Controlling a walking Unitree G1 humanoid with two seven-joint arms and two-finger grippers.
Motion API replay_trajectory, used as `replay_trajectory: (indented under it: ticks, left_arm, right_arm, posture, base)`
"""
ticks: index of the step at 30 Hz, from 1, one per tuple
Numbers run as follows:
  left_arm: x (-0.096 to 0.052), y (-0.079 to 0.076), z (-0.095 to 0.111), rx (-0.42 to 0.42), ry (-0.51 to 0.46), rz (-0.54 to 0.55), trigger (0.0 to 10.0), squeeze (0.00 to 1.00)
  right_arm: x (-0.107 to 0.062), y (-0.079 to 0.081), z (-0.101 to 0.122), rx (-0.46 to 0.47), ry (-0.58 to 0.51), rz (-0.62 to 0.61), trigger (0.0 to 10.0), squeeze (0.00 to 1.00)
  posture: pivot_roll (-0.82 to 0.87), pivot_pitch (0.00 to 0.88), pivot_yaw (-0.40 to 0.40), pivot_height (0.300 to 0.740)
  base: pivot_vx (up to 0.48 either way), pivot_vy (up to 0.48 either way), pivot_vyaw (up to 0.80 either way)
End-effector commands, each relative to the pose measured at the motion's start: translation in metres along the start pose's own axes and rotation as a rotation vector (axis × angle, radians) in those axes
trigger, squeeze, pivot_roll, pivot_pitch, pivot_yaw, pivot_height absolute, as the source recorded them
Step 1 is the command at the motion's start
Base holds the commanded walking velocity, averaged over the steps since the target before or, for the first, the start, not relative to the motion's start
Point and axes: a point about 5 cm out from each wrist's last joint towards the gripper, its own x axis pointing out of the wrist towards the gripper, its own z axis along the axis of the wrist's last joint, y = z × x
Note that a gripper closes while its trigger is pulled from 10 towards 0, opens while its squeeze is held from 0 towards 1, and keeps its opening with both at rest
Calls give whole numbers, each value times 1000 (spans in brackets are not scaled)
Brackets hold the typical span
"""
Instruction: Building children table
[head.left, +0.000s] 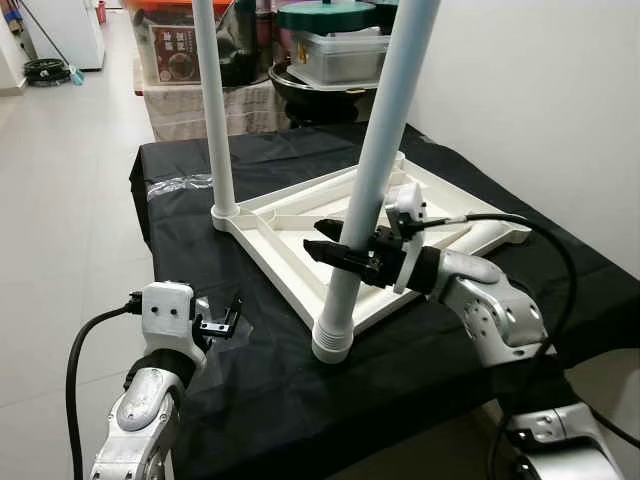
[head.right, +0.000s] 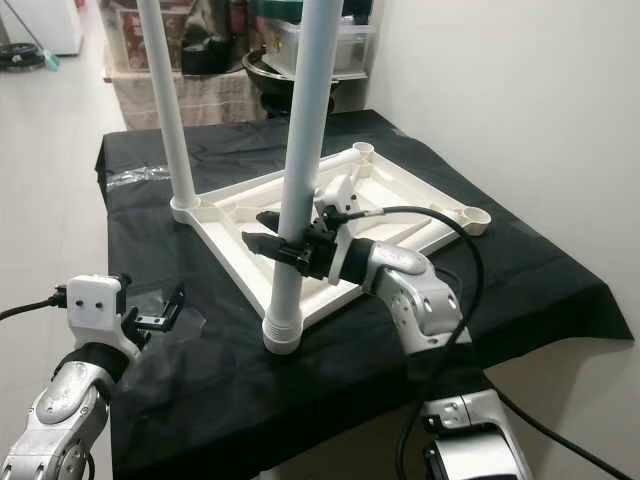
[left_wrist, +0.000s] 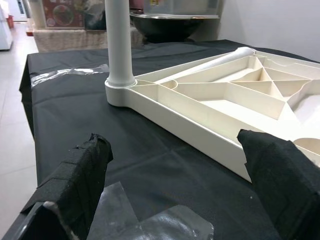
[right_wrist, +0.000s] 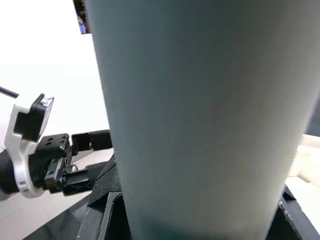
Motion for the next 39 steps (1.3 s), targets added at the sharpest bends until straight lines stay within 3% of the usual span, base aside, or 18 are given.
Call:
replay_trajectory:
  ticks: [1, 8, 16, 18, 21, 24, 28, 31, 33, 36, 38, 39]
  left_arm:
    - [-2, 2, -7, -7, 35, 9, 10000, 0]
    - [-4, 3, -9, -3, 41, 16, 10000, 0]
    - [-3, 3, -8, -1, 38, 15, 10000, 0]
    - [-3, 4, -8, 1, 35, 20, 10000, 0]
    - [-2, 4, -8, 1, 36, 21, 10000, 0]
    - [-3, 4, -9, 1, 39, 22, 10000, 0]
    - [-4, 5, -11, 0, 43, 27, 10000, 0]
    - [-4, 5, -11, -1, 45, 32, 10000, 0]
    - [-4, 5, -11, -2, 45, 33, 10000, 0]
    - [-5, 6, -11, -3, 45, 37, 10000, 0]
    - [-5, 6, -13, 5, 48, 46, 10000, 0]
    - [-5, 6, -13, 5, 48, 46, 10000, 0]
  right_arm:
    - [5, 2, -25, 107, 53, -15, 10000, 0]
    - [2, 7, -32, 128, 27, -89, 10000, 0]
    - [-4, 12, -38, 66, 31, -216, 10000, 0]
    - [1, 16, -47, -43, 126, -354, 10000, 0]
    - [5, 18, -52, -69, 169, -405, 10000, 0]
    - [7, 15, -66, -37, 235, -500, 10000, 0]
    - [-3, -1, -85, 86, 315, -693, 10000, 0]
    - [-22, -24, -95, 216, 308, -972, 10000, 0]
    - [-27, -27, -97, 249, 300, -1035, 10000, 0]
    - [-38, -34, -99, 259, 291, -1142, 10000, 0]
    - [-58, -41, -100, 204, 314, -1312, 10000, 0]
    - [-58, -41, -100, 204, 314, -1312, 10000, 0]
  posture:
    - [88, 0, -105, 740]
    - [83, 0, -101, 740]
    - [68, 0, -87, 740]
    - [69, 0, -88, 740]
    - [69, 0, -88, 740]
    - [73, 0, -92, 740]
    - [74, 0, -96, 740]
    - [72, 0, -99, 740]
    - [72, 0, -99, 740]
    - [72, 0, -99, 740]
    - [72, 0, -99, 740]
    - [72, 0, -99, 740]
  base:
    - [0, 0, 0]
    - [0, 0, 0]
    - [0, 0, 0]
    - [0, 0, 0]
    - [0, 0, 0]
    - [0, 0, 0]
    - [0, 0, 0]
    - [0, 0, 0]
    - [0, 0, 0]
    - [0, 0, 0]
    - [0, 0, 0]
    - [0, 0, 0]
